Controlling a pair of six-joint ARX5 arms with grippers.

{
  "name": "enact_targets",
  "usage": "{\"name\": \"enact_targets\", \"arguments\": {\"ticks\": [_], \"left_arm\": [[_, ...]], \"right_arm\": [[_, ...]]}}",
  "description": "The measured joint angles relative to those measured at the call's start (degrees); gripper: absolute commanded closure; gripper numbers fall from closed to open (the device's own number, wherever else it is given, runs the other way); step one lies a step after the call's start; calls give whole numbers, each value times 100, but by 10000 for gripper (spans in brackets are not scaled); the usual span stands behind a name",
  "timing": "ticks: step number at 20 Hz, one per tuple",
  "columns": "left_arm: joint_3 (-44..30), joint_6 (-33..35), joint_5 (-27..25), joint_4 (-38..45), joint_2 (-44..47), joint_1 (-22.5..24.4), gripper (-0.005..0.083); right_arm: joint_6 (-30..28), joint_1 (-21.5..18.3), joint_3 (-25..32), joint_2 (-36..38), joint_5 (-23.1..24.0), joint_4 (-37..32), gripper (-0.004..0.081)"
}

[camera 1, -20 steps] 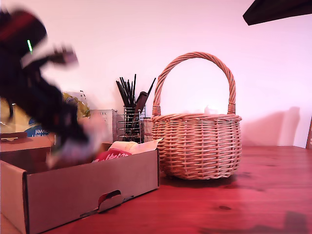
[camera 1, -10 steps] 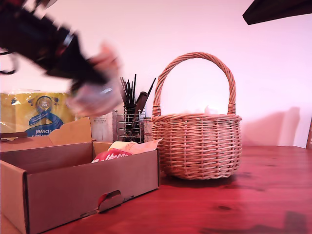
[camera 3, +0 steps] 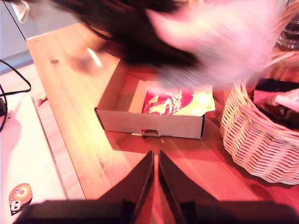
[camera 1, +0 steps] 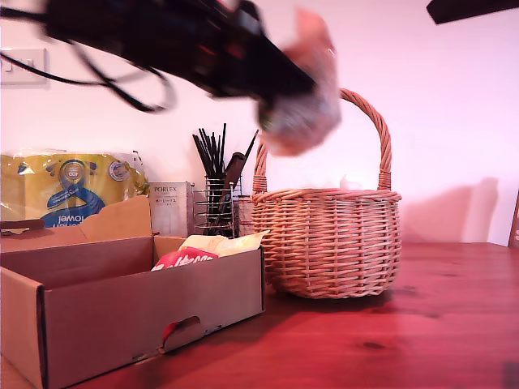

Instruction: Move the bags of Easter eggs from the cardboard box on the left into the woven basket on the right side.

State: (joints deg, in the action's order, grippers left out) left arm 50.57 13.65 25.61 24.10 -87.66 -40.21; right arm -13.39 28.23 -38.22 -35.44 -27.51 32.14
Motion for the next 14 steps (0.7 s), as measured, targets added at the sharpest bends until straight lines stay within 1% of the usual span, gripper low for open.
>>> {"name": "enact_targets", "arguments": {"ticks": [3, 6, 8, 11, 14], "left_arm": [[855, 0, -42, -186, -540, 0, 790], [1840, 66, -155, -575, -1008, 48, 790], [2302, 177, -214, -863, -1316, 94, 790], [2745, 691, -297, -1327, -1827, 155, 790], [2793, 1419, -415, -1565, -2072, 173, 790]], "right_arm": [[-2, 0, 0, -4, 0, 50, 783], [-7, 0, 0, -4, 2, 44, 783], [-9, 0, 0, -4, 0, -9, 783], [-17, 0, 0, -2, 0, -57, 783], [-22, 0, 0, -2, 0, -59, 783]]}}
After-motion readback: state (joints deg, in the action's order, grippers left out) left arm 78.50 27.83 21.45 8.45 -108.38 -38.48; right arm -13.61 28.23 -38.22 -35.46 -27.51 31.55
